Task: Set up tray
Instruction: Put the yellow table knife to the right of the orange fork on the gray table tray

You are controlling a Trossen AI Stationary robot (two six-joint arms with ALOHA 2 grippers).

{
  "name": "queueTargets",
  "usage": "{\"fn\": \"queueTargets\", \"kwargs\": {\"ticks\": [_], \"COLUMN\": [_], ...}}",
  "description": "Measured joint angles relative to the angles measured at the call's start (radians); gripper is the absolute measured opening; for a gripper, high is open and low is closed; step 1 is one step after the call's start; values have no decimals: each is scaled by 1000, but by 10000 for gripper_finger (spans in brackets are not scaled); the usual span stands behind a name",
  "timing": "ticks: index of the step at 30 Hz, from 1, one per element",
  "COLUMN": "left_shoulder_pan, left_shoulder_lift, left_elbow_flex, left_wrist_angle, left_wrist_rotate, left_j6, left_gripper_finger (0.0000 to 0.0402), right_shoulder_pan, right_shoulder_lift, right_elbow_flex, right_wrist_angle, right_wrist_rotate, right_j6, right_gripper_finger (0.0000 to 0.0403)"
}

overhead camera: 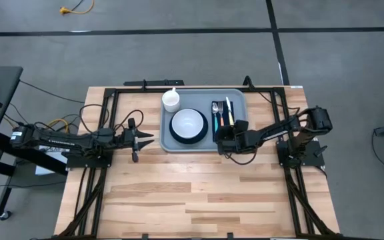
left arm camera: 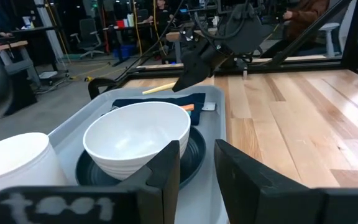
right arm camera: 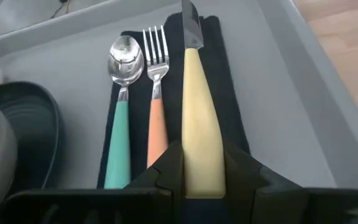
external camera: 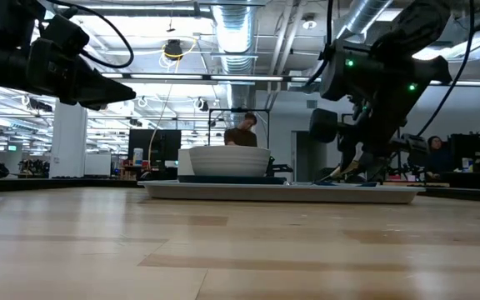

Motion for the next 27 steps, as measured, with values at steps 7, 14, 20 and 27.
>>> {"fn": "queueTargets", "kwargs": {"ticks": [7, 14, 20, 27], "left_shoulder_pan": [0, 0, 0, 0], "left_shoulder_lift": [0, 0, 0, 0], "left_elbow_flex": [0, 0, 0, 0], "left_wrist_angle": [1, 1, 2, 2], "left_wrist_rotate": [0, 0, 0, 1], "left_j6": [0, 0, 0, 0], "left_gripper_finger": [89, 89, 89, 89], "right_shoulder_pan": [3, 28, 41, 51], "right_shoulder_lift": [-2, -2, -3, -3], "right_elbow_flex": [0, 1, 25, 32], "right_wrist_angle": [16, 14, -31, -36], "right_wrist_rotate": [0, 11, 14, 11], "right_j6": [-8, -8, -8, -8], "right_gripper_finger": [66, 66, 66, 66]}}
